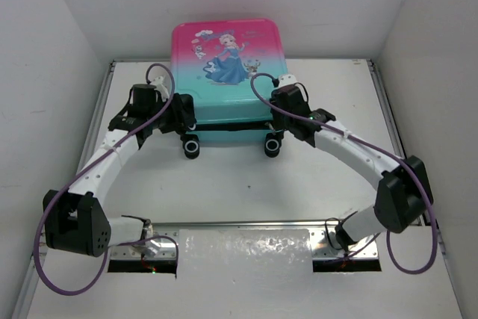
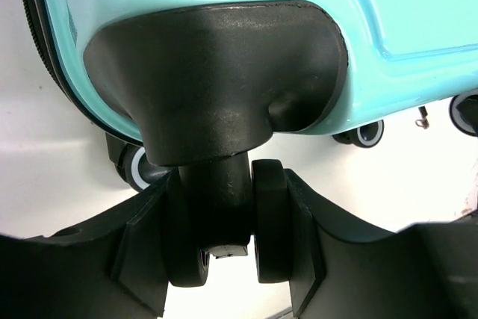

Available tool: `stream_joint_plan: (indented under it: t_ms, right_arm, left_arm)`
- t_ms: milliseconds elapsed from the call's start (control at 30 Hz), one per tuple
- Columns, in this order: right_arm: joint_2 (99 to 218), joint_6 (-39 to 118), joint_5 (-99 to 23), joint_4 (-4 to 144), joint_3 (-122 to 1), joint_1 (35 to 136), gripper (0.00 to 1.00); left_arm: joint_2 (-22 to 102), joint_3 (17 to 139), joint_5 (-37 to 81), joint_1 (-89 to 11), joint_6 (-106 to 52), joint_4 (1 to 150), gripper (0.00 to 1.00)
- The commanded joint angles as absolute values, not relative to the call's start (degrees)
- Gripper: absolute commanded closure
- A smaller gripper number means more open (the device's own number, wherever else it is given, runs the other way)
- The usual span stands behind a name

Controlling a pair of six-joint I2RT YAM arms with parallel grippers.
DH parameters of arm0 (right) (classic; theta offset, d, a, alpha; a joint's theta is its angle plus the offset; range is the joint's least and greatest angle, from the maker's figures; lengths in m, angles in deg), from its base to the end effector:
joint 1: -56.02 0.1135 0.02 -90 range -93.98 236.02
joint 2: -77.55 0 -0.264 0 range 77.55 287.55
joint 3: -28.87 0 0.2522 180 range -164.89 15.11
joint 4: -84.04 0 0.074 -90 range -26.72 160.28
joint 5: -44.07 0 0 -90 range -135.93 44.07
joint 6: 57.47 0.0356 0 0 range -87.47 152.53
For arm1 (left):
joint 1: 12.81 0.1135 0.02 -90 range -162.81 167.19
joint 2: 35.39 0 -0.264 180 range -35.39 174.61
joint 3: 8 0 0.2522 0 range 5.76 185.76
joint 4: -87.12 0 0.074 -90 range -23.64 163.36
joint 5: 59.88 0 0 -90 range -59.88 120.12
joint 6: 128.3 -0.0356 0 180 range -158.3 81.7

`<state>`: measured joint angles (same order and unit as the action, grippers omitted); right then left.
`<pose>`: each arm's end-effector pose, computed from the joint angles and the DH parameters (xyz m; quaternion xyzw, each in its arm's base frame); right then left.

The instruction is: Pack the luggage

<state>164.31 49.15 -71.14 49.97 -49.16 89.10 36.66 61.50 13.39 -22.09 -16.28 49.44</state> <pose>0.2867 0.1687 0.2666 -0.0415 0.8976 -0.0173 0.4386 0.2679 -0.0542 0.2836 -0.0387 0.8988 -0.2394 0.3653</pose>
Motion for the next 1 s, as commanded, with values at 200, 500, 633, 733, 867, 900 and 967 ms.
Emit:
stream_joint_plan:
  t_ms: [200, 500, 633, 733, 867, 900, 967]
  right_arm:
    - [150.7, 46.7, -70.0, 50.6, -50.1, 89.7, 1.0]
    - [148.4, 47.4, -70.8, 52.5, -42.0, 89.7, 1.0]
    - [149.9, 46.6, -72.6, 52.6, -42.6, 89.6, 0.6]
    - [149.2, 46.6, -71.4, 52.6, -42.7, 89.6, 0.25]
    - [145.4, 46.7, -72.7, 53.7, -40.2, 93.1, 0.01]
    - [144.3, 47.3, -74.4, 56.1, -37.0, 93.5, 0.01]
    - [140.3, 47.9, -72.6, 60.1, -32.4, 94.0, 0.01]
  left_arm:
    - [35.3, 61.2, -0.3, -24.8, -20.0, 54.1, 0.95]
    - [35.7, 60.4, 1.7, -24.8, -20.9, 52.9, 0.95]
    - [35.8, 60.3, 2.2, -24.8, -21.0, 52.6, 0.96]
    - [36.0, 60.4, 1.9, -24.8, -21.0, 52.6, 0.96]
    - [36.2, 60.5, 2.0, -24.8, -20.9, 52.8, 0.97]
    - [36.2, 60.5, 1.8, -24.8, -20.8, 52.9, 0.97]
    - [36.2, 60.5, 2.2, -24.8, -20.8, 52.7, 1.0]
